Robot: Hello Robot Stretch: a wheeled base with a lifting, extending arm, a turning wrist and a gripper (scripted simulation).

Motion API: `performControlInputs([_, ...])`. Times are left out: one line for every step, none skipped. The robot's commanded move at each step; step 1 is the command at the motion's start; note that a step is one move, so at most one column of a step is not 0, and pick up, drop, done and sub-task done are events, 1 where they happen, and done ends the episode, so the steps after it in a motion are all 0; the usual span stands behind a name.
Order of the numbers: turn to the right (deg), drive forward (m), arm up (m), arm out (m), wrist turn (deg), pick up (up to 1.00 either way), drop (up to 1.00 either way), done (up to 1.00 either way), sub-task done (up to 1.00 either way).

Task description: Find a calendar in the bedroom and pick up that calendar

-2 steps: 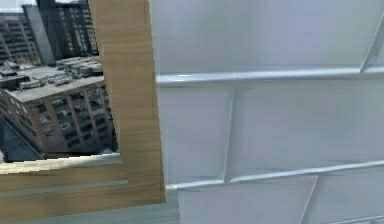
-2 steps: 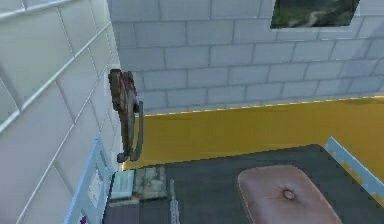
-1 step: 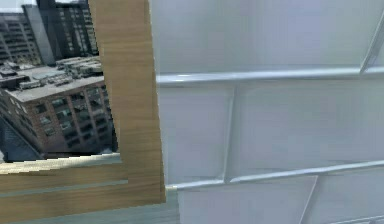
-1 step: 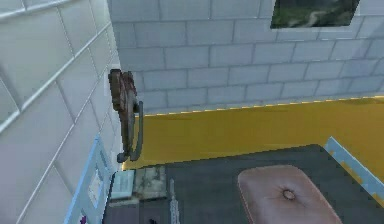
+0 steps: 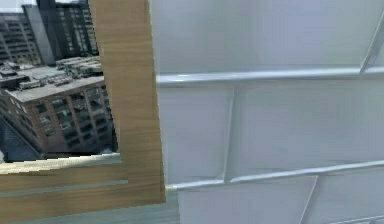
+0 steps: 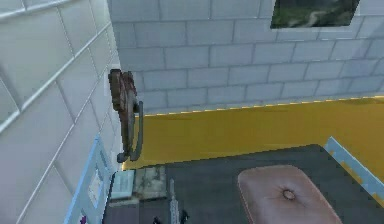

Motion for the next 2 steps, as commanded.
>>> performControlInputs([0.0,0.0,-0.3,0.0,0.0,0.0,0.0,0.0,0.0])
performControlInputs([0.0,0.0,0.0,0.0,0.0,1.0,0.0,0.0,0.0])
